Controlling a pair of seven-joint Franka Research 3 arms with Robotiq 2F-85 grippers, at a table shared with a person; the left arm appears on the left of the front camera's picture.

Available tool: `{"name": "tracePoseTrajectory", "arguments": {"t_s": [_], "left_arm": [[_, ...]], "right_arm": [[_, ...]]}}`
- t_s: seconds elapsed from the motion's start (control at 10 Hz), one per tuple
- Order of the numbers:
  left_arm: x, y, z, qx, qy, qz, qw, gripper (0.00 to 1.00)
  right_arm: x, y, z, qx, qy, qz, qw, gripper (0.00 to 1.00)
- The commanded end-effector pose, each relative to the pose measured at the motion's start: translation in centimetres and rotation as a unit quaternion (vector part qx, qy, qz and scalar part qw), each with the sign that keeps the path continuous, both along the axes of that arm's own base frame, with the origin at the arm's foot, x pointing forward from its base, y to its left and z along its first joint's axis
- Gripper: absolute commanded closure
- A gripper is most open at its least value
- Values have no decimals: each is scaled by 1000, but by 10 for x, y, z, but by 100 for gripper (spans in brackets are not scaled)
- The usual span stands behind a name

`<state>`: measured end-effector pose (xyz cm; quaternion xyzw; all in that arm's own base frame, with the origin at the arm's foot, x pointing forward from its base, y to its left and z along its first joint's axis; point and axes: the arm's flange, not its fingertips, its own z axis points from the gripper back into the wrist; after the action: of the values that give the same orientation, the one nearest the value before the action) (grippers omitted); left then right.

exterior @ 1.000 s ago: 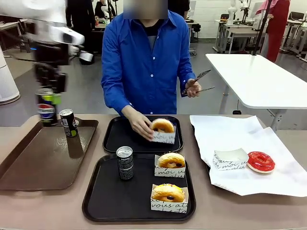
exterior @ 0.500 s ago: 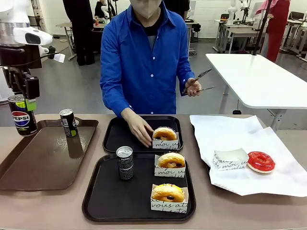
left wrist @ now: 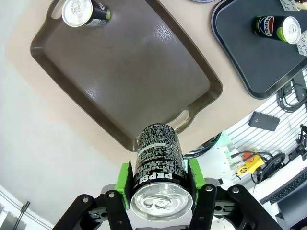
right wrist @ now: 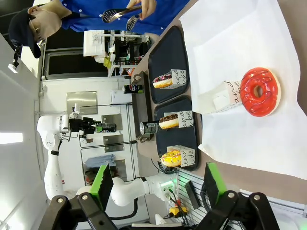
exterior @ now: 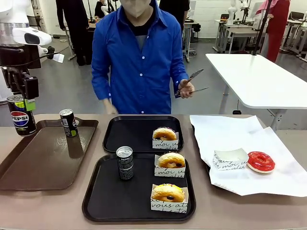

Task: Set up donuts and drinks on trays.
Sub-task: Pick up one Pepsi coke from the Handle tray and place it on the Flat Tray without a Pepsi coke.

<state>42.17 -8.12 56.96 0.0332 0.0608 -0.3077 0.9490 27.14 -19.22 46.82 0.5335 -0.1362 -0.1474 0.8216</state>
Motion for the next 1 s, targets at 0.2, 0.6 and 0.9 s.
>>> {"name": "tracePoseTrajectory", "arguments": {"t_s": [0.2, 0.6, 0.9], "left_arm": [[-4, 3, 5, 1, 0, 2, 1000, 43], [14, -28, 5, -9, -14, -21, 1000, 43], [18, -63, 5, -11, -35, -33, 999, 43]], "right_arm": [[0, 0, 1, 6, -5, -1, 1000, 0], [0, 0, 1, 6, -5, -1, 1000, 0], [0, 0, 1, 6, -5, -1, 1000, 0]]}}
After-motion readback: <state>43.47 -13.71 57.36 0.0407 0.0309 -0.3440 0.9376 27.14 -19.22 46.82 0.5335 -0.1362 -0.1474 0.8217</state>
